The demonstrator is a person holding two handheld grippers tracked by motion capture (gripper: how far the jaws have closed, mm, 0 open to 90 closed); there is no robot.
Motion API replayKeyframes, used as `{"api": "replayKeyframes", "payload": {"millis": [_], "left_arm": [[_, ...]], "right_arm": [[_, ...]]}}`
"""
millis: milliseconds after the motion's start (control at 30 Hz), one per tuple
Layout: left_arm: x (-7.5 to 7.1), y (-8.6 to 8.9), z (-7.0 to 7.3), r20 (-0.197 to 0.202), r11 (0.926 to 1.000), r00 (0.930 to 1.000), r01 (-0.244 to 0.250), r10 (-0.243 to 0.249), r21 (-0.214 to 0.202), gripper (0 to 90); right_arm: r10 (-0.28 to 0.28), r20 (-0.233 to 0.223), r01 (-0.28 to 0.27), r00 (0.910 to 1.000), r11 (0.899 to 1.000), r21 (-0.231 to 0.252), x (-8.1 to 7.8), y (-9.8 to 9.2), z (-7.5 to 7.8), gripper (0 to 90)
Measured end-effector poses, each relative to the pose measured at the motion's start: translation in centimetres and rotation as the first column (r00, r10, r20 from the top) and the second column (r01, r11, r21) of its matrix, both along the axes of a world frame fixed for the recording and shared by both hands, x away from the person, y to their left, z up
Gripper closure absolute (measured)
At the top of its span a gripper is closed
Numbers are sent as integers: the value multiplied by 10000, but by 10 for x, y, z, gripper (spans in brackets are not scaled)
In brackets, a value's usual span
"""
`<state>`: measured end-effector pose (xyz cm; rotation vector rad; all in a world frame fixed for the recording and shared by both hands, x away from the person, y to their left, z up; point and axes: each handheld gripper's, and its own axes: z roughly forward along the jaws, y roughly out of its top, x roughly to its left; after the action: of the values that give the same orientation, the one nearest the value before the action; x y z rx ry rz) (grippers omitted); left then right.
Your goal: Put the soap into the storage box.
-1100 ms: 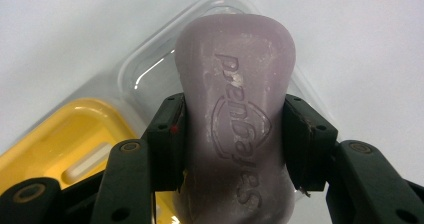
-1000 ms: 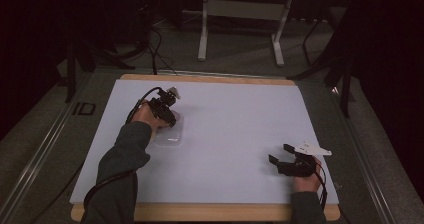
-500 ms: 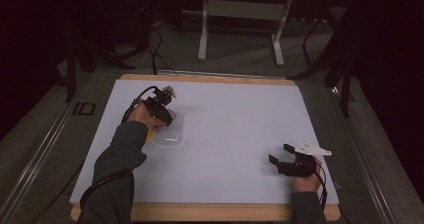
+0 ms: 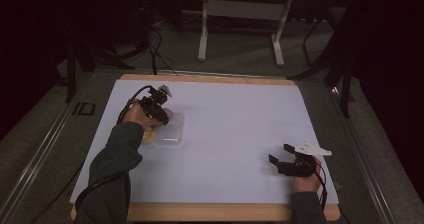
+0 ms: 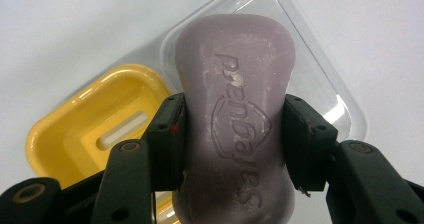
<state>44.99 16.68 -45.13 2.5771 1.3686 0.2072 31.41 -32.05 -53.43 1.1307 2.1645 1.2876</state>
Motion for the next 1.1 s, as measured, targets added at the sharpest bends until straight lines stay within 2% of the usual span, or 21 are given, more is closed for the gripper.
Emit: {"api": "replayKeyframes", "payload": {"millis": [300,367,700,800,1100], "left_arm": [[-4,6,3,257,9999,9995,-157,158,-66,497],[-5,8,3,435,9995,9986,-305,307,-46,497],[-7,19,0,505,9974,9961,-724,726,-67,497],[-8,22,0,695,9955,9931,-948,945,6,497],[-9,30,0,698,9923,9899,-1234,1235,-60,496]], "right_arm": [[-1,0,1,10000,10000,1,0,0,0,181],[-3,-3,3,10000,10000,6,0,0,0,182],[9,-9,-9,10000,10000,-4,0,0,0,181],[17,-8,-17,10000,10000,-7,0,0,0,181],[1,-22,-1,10000,10000,-1,0,0,0,181]]}}
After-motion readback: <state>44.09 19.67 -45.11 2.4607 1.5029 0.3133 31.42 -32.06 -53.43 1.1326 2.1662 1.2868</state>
